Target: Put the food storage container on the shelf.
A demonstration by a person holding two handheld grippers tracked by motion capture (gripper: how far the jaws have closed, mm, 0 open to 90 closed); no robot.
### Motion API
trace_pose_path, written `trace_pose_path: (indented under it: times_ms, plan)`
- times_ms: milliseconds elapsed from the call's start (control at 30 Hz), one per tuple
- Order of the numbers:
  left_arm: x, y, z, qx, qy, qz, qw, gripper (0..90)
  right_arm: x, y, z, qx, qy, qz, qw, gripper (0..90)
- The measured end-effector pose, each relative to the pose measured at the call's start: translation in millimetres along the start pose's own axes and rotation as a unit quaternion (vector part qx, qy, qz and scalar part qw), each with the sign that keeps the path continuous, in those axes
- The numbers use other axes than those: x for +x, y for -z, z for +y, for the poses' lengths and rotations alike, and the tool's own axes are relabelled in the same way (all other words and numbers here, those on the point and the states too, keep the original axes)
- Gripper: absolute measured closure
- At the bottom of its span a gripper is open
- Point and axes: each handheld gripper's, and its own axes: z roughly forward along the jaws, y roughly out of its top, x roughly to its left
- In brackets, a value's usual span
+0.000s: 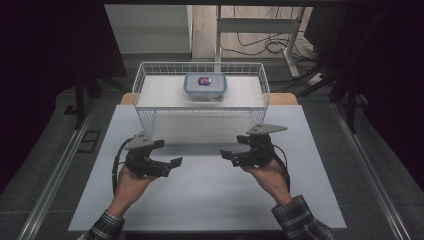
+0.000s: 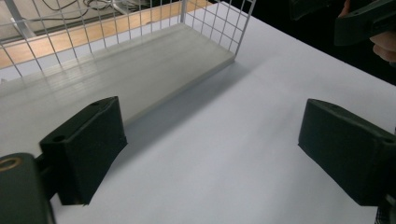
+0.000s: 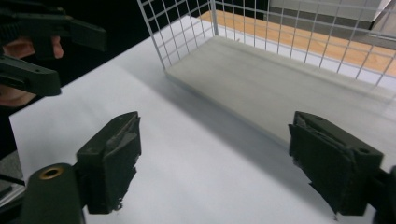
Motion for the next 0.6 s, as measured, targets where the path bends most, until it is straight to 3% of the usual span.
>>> trace_pose_path:
  times_ms: [167, 333, 600]
  plan:
    - [-5.5, 3.0, -12.3, 0.005, -0.002, 0.003, 1.0, 4.1, 2.0, 9.9, -15.2, 0.0, 0.006, -0.005, 1.0, 8.7]
    - [-10.2, 8.6, -24.0, 0.004, -0.002, 0.005, 1.0, 2.7, 3.6, 20.3, -30.3, 0.002, -0.003, -0.011, 0.9999, 4.7]
    - [-18.9, 17.1, -44.4, 0.006, -0.015, 0.023, 0.9996, 1.0, 6.0, 37.2, -53.4, -0.003, 0.004, -0.023, 0.9997, 1.1]
